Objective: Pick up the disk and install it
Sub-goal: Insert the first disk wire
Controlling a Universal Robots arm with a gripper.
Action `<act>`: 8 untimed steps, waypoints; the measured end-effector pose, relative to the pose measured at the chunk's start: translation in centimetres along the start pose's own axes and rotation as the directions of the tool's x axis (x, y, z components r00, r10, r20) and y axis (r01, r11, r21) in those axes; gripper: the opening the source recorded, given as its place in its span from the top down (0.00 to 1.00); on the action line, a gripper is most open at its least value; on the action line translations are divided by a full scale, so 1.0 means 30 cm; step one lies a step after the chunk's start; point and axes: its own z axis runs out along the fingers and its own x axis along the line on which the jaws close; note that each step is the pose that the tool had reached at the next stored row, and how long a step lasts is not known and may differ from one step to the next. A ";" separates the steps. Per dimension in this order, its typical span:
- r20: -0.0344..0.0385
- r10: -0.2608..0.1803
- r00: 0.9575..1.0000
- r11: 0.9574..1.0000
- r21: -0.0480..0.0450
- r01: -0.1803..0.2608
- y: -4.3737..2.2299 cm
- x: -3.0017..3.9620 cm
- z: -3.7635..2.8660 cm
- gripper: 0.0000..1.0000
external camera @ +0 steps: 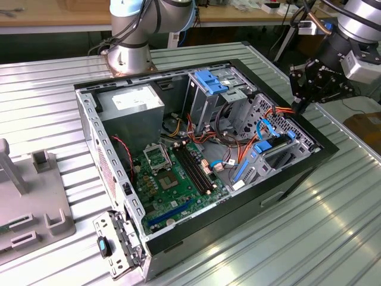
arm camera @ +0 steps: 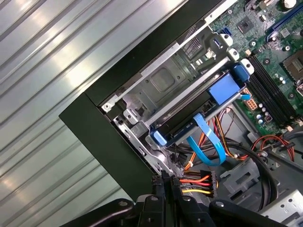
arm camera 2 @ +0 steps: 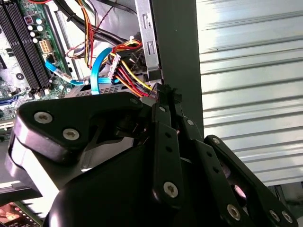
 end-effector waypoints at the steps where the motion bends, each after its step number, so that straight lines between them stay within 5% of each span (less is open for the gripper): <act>1: 0.000 0.000 1.000 1.000 0.000 0.000 0.000 0.000 0.000 0.84; 8: 0.000 0.000 1.000 1.000 0.000 0.000 0.005 -0.008 -0.001 0.84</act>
